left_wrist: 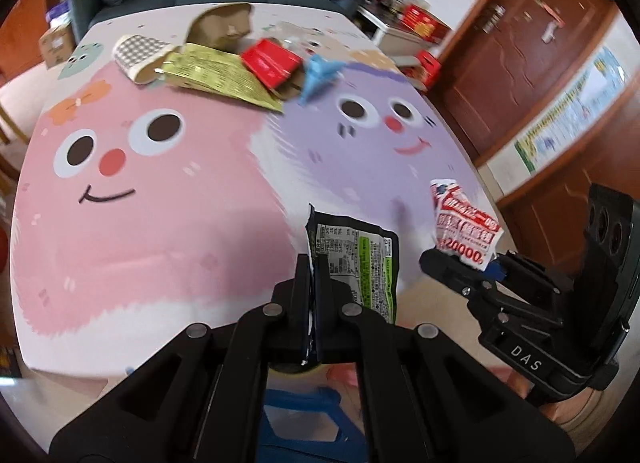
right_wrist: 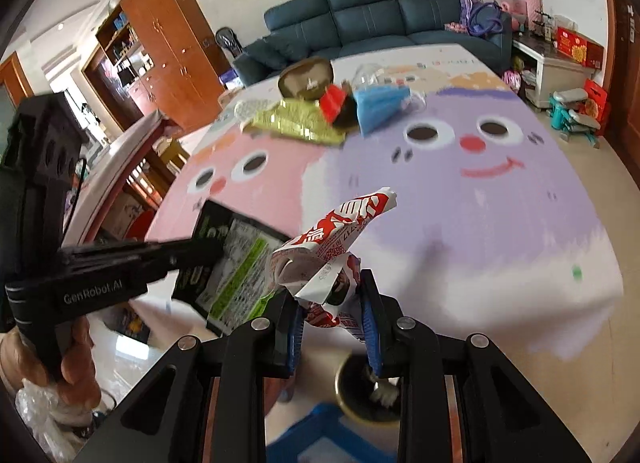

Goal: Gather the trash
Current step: 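Lift the snack packet with the left tool while the right tool carries the wrapper to the bin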

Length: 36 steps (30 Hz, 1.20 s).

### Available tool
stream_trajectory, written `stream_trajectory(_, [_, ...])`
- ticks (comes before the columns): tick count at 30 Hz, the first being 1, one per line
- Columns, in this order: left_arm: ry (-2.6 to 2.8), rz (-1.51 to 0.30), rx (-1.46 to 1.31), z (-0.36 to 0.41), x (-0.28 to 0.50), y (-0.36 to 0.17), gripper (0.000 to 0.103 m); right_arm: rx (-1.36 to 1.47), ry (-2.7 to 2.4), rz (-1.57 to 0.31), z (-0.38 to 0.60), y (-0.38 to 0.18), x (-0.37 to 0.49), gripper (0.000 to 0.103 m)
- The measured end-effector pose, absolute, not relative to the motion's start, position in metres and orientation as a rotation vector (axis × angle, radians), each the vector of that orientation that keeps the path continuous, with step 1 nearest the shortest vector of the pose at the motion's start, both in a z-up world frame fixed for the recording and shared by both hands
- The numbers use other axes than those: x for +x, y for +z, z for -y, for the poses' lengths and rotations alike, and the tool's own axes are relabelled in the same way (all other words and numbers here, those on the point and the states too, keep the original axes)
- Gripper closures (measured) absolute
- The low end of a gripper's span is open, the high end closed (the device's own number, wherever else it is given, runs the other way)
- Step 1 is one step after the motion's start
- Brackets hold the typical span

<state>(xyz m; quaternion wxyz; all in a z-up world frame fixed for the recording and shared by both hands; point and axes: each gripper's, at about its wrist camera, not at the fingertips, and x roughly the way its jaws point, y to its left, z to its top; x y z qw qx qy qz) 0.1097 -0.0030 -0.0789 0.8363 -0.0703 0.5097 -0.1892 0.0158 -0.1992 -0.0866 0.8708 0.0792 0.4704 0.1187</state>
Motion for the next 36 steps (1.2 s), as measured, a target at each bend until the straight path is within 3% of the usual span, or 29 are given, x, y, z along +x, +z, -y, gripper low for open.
stream_trajectory(16, [-0.589,-1.094,0.075,0.052,0.024,-0.14,0.103,0.23,0.142,-1.224,0.211,-0.182,-0.091,0.078])
stream_trajectory(36, [-0.499,-1.241,0.183,0.094,0.001,-0.335,0.103,0.233,-0.021,-1.394,0.222,-0.352,-0.094,0.078])
